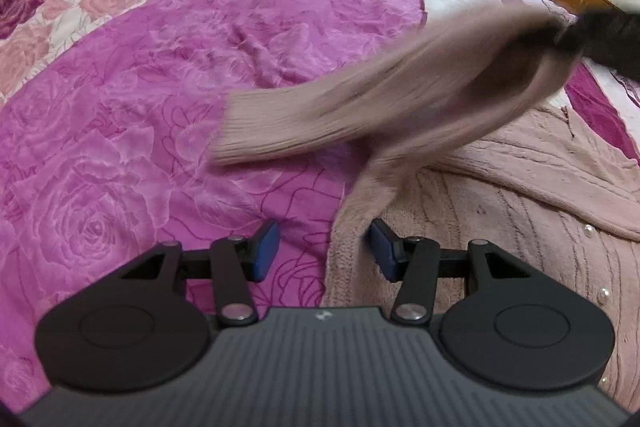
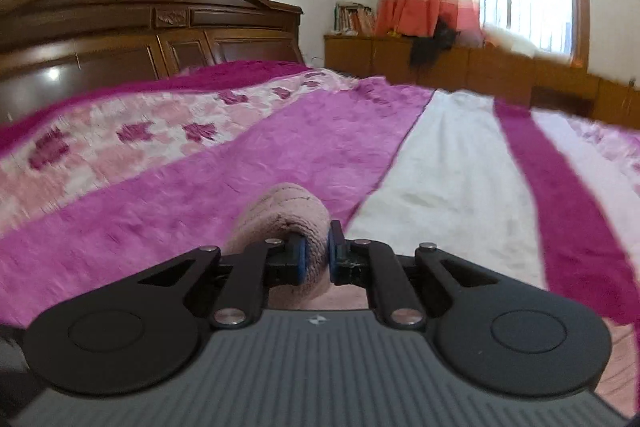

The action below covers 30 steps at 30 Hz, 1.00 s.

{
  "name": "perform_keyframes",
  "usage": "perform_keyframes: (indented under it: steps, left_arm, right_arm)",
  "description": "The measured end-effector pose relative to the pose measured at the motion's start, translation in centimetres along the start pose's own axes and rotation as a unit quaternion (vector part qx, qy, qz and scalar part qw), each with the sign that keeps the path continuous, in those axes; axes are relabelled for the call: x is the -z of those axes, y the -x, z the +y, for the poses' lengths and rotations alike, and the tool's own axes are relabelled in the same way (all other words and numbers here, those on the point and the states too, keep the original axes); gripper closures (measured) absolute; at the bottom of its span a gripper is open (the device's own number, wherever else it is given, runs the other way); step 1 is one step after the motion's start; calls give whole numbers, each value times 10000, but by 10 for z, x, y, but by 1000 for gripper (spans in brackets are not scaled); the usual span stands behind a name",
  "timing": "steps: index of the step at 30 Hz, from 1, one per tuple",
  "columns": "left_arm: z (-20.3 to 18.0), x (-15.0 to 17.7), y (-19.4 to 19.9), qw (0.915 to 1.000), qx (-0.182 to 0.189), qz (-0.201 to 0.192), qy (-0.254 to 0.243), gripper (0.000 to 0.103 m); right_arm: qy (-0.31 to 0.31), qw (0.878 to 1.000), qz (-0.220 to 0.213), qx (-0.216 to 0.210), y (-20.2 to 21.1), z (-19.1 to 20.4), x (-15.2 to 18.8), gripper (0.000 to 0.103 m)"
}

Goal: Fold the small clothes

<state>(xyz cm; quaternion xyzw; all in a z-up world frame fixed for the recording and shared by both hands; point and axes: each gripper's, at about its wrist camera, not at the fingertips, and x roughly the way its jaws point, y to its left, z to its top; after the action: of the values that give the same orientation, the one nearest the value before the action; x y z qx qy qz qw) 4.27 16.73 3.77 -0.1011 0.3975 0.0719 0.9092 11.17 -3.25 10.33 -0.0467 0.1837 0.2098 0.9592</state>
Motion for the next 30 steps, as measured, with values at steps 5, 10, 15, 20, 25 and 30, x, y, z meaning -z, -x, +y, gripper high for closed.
perform_keyframes:
  steps: [5, 10, 15, 20, 25, 30]
  left_arm:
    - [-1, 1, -2, 10000, -24, -9, -67, 49]
    - [-1, 2, -3, 10000, -44, -13, -79, 50]
    - [0, 1, 1, 10000, -26, -13, -39, 50]
    - [5, -5, 17, 9999, -8, -112, -43, 50]
    - [15, -12, 33, 9996, -136, -239, -51, 51]
    - [26, -12, 39, 9989, -358, -298, -50, 51]
  right_arm:
    - [-470, 9947, 874, 269, -21, -33, 48, 91]
    - [-1406, 9799, 1398, 229, -24, -61, 87, 88]
    - [-1235, 9844, 1193, 384, -5, -52, 76, 55]
    - [-750, 9944, 735, 121, 15, -26, 53, 47]
    - [-316, 9957, 759, -425, 12, 10, 46, 45]
    - [116, 9930, 909, -751, -6, 52, 47, 44]
